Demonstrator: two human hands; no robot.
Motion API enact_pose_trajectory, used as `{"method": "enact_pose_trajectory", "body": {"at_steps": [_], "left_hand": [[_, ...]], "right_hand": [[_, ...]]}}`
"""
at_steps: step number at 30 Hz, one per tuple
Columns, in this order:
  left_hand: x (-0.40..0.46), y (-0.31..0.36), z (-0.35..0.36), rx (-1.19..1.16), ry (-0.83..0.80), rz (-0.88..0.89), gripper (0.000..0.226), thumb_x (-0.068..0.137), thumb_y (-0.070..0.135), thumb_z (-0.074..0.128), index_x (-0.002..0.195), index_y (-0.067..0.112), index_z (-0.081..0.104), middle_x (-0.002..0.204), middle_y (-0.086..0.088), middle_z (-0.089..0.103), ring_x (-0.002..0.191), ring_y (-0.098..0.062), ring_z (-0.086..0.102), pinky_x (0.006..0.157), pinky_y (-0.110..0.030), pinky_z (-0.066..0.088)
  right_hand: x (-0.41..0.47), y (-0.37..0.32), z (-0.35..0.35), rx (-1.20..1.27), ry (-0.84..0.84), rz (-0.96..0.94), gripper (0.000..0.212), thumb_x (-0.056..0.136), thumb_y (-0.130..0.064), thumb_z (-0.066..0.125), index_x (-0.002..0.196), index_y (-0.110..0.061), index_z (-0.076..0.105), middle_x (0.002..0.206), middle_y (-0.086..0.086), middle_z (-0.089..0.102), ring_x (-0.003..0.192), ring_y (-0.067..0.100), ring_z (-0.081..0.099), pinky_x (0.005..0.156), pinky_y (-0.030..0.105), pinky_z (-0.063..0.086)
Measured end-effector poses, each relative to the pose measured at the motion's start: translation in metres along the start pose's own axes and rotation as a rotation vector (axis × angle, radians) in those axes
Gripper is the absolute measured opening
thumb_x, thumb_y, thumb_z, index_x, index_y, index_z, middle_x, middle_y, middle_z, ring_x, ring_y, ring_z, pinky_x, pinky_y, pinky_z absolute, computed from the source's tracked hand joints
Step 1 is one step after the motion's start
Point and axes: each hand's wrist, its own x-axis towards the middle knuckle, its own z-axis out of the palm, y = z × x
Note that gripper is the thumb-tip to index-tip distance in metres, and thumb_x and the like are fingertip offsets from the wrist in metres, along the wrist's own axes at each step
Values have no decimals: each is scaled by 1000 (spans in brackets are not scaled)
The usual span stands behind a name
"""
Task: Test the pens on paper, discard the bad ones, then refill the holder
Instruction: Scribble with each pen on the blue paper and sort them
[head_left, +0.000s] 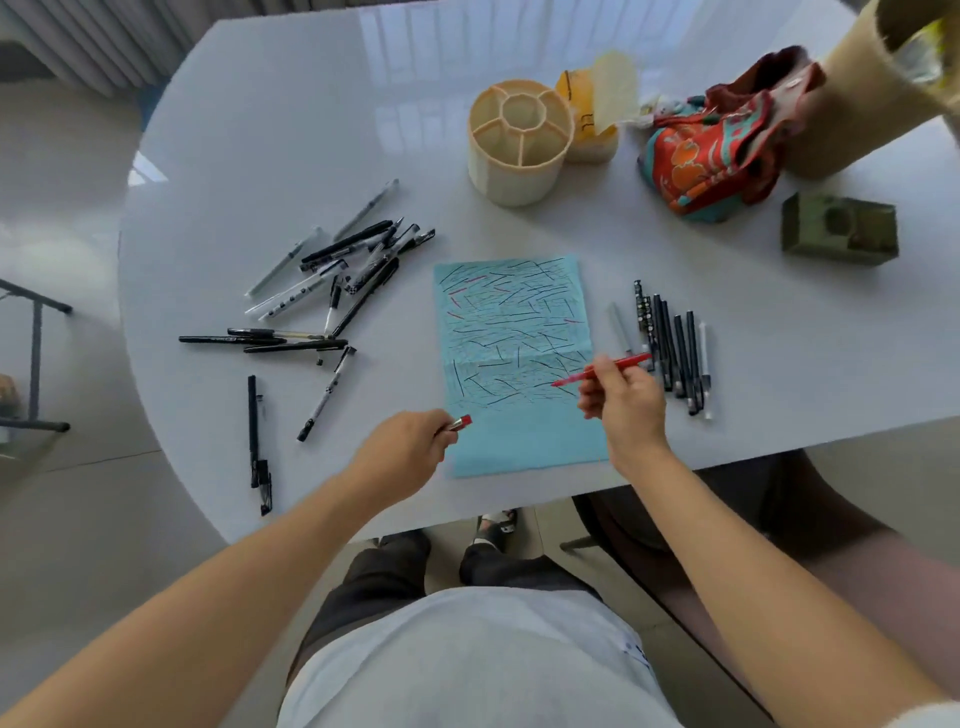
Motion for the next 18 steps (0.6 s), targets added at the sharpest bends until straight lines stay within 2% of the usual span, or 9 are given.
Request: {"method": "enact_pose_trajectory", "body": {"at_steps": [2,4,6,9,11,14,16,18], "left_hand": [[-5,-7,5,43,69,29,19,101,31,48,89,20,58,80,4,66,75,-24,61,65,-39,49],[-4,-5,10,62,162,129,18,101,34,50,90,22,59,82,9,61,81,-20,58,64,-34,43],[1,6,16,43,200,221,15,99,31,54,93,21,64,97,8,66,95,-17,59,72,-30,46],[8,14,24,69,182,283,14,97,27,59,97,16,68,119,4,66,111,-18,58,83,-29,47],[9,14,28,110,130,299,17,98,27,57,96,13,67,122,2,64,115,-20,57,90,-33,49],[9,10,32,119,115,309,18,98,25,57,95,12,67,129,2,62,124,-19,53,102,-31,43],[8,9,33,120,120,306,17,98,25,57,95,12,67,132,2,61,127,-18,52,104,-30,41],[8,9,33,108,121,287,18,98,26,56,97,13,68,134,3,60,128,-18,52,104,-30,41]], "right_hand": [[6,0,-24,-134,-27,-59,23,100,-27,64,87,-11,74,73,3,76,60,13,67,55,26,55],[5,3,-30,-173,-102,-89,16,99,-20,66,88,-17,77,80,2,79,66,13,71,62,26,59],[0,10,-27,-187,-122,-106,12,96,-11,66,91,-15,76,82,0,80,67,16,72,65,27,60],[-3,20,-24,-277,-79,-150,10,93,-13,67,96,-17,76,81,-9,79,64,17,73,63,23,59],[-8,22,-19,-330,-84,-203,10,92,-19,67,95,-25,74,82,-17,78,65,12,73,62,21,58],[-14,19,-9,-410,-117,-270,14,89,-29,66,89,-42,71,85,-26,76,76,8,74,69,27,61],[-15,18,-5,-506,-136,-318,21,90,-32,66,84,-51,68,85,-34,72,79,4,72,73,26,60],[-14,17,-2,-601,-141,-357,23,90,-31,66,82,-52,67,83,-42,67,77,0,70,73,24,59]]}}
